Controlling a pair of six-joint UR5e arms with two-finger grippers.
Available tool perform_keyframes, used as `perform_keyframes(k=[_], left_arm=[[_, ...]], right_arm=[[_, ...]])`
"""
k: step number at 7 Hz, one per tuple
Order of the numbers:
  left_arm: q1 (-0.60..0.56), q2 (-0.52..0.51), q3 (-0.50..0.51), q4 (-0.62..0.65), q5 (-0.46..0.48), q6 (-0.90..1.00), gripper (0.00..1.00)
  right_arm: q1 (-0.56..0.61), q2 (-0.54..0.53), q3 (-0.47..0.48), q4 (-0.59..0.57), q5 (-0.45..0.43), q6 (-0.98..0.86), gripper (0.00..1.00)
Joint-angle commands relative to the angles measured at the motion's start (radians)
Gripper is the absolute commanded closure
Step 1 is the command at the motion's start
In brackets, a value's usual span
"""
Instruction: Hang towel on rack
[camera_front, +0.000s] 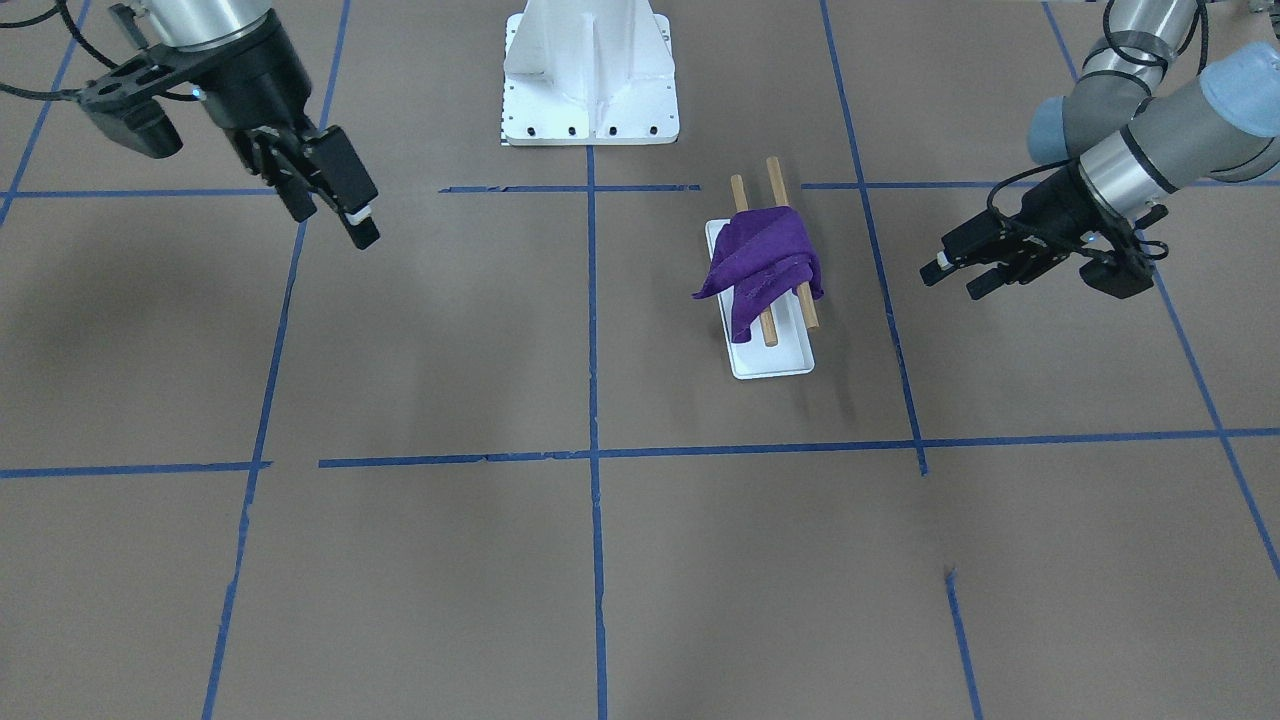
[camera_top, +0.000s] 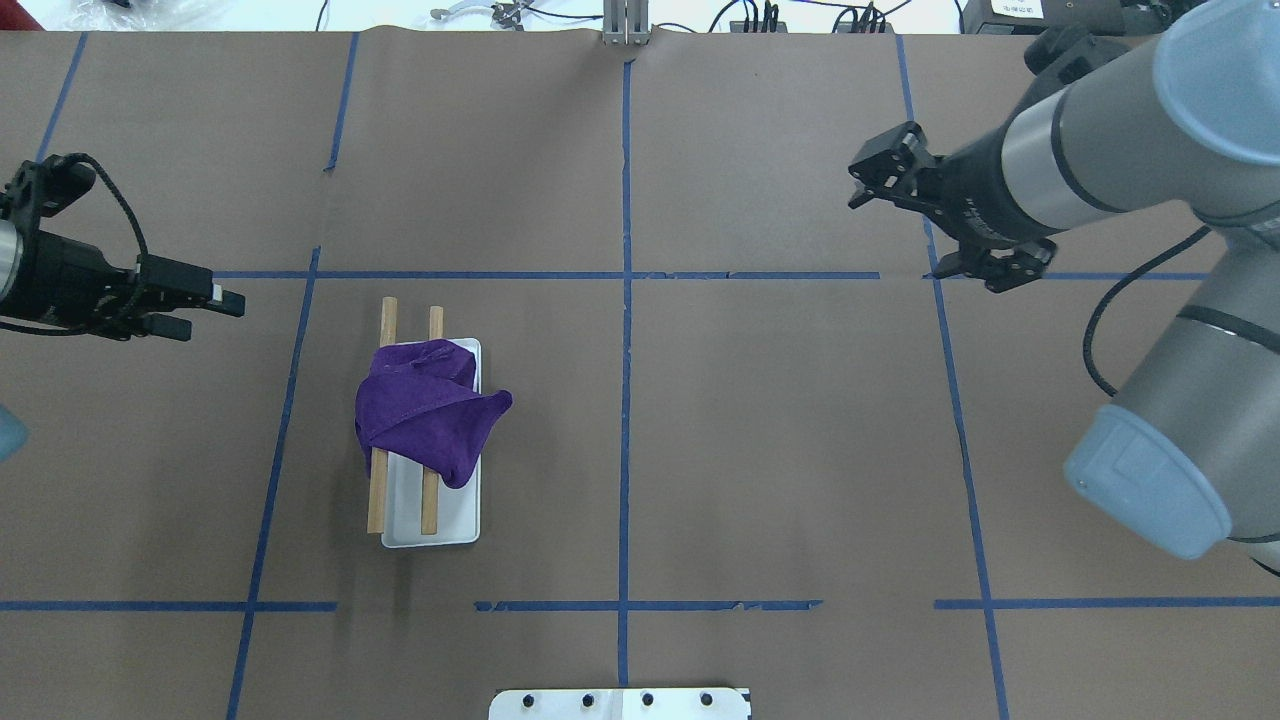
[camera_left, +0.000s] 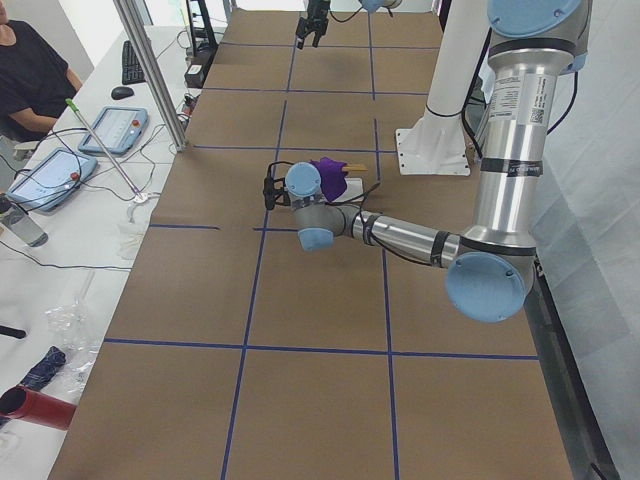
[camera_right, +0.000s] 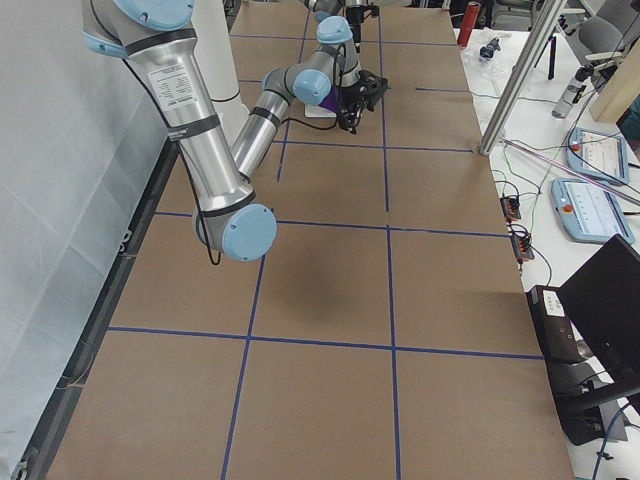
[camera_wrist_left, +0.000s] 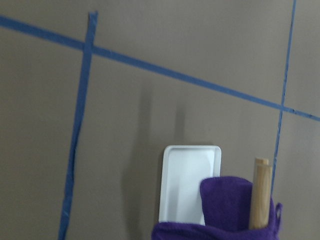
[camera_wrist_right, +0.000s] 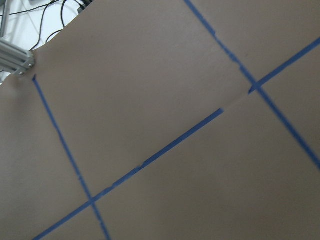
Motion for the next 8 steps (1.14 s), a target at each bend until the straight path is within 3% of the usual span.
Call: perform_keyframes(k=[1, 3, 6, 8], left_arm=[[-0.120, 0.078, 0.064, 0.002, 0.039, 0.355, 0.00], [-0.258, 0.100, 0.106, 0.109, 0.039, 0.674, 0.00], [-0.506, 0.095, 0.095, 0.436, 0.039, 1.189, 0.00], [-0.557, 0.091, 0.009, 0.670, 0.033, 1.250, 0.00]], right_arm=[[0.090, -0.165, 0.001, -0.001, 0.000, -0.350, 0.00], [0.177, -0.250, -0.010, -0.002, 0.057, -0.589, 0.00], [0.459, -0.339, -0.143, -0.010, 0.288, -1.120, 0.00], [0.600, -0.361, -0.296, -0.011, 0.362, -1.463, 0.00]])
